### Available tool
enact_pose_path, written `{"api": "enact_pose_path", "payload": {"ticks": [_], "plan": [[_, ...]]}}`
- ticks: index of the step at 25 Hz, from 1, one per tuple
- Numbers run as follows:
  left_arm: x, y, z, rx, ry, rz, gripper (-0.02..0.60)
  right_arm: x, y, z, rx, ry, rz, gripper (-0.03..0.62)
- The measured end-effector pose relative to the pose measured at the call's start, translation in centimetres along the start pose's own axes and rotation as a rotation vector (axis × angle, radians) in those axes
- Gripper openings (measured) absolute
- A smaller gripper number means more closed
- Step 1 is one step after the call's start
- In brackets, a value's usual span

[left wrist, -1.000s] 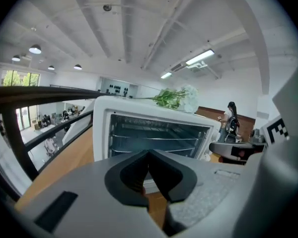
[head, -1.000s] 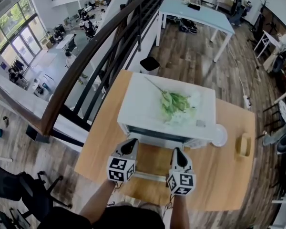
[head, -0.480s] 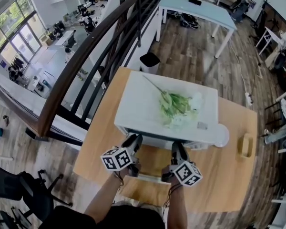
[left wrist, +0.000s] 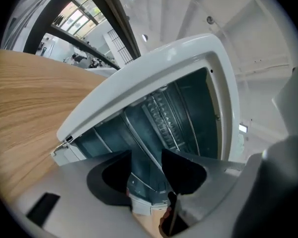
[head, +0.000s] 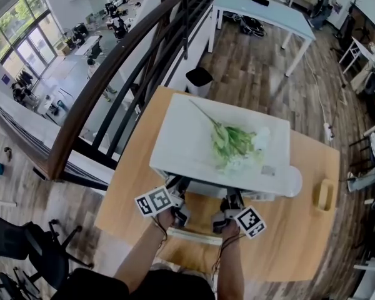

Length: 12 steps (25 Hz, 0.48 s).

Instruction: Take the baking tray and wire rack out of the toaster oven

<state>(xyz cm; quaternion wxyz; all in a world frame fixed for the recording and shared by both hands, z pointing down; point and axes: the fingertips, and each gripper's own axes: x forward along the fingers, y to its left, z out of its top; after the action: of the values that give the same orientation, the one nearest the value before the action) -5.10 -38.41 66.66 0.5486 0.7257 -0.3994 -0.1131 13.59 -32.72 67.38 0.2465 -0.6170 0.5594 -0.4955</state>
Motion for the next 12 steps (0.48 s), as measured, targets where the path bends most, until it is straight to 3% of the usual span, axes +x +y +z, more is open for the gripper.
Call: {"api": "enact_pose_path", "payload": {"ticks": [12], "plan": [[2.4, 0.8, 0.1, -0.065, -0.013, -0.014, 0.173, 2.6, -0.4, 0.7, 0.021, 0.005, -0.005, 0.182]]}}
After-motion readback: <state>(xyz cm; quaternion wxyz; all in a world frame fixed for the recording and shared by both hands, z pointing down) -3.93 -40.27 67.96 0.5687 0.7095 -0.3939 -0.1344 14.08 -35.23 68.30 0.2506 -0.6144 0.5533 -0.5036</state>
